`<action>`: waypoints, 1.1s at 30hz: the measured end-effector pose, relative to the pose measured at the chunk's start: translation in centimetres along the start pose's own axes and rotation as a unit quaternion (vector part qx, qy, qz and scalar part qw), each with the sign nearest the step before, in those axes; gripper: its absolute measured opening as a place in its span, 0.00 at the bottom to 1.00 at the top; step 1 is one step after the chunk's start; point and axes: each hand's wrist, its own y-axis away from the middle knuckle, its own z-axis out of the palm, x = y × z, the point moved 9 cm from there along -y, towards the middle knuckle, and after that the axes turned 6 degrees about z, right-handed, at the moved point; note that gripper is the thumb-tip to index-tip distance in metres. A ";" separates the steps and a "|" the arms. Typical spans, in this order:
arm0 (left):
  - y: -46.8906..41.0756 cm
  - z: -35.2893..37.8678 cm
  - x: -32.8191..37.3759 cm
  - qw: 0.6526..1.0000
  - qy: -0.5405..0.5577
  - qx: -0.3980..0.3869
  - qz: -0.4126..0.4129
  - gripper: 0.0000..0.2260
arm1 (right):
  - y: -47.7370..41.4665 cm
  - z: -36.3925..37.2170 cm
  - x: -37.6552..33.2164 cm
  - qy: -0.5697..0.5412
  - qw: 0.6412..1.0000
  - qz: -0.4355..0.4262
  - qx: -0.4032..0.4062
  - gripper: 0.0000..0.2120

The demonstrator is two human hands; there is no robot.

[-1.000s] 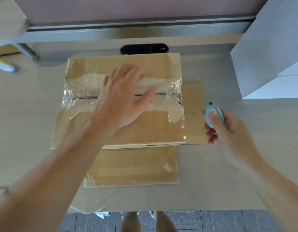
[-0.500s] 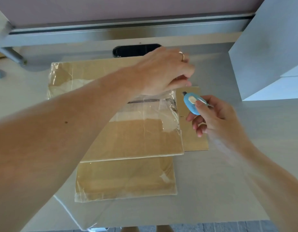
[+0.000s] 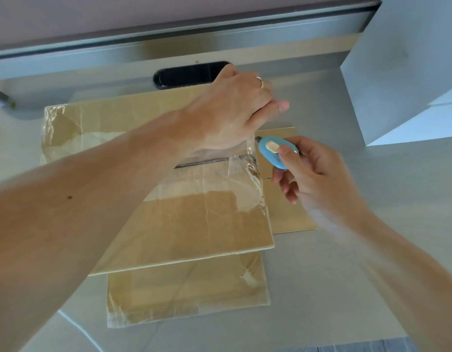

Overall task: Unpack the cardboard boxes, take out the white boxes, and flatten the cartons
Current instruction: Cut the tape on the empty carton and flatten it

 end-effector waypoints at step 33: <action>0.4 -0.6 0.2 0.998 0.020 0.058 -0.010 0.21 | -0.7 -0.4 -0.8 0.108 0.989 -0.010 -0.105 0.10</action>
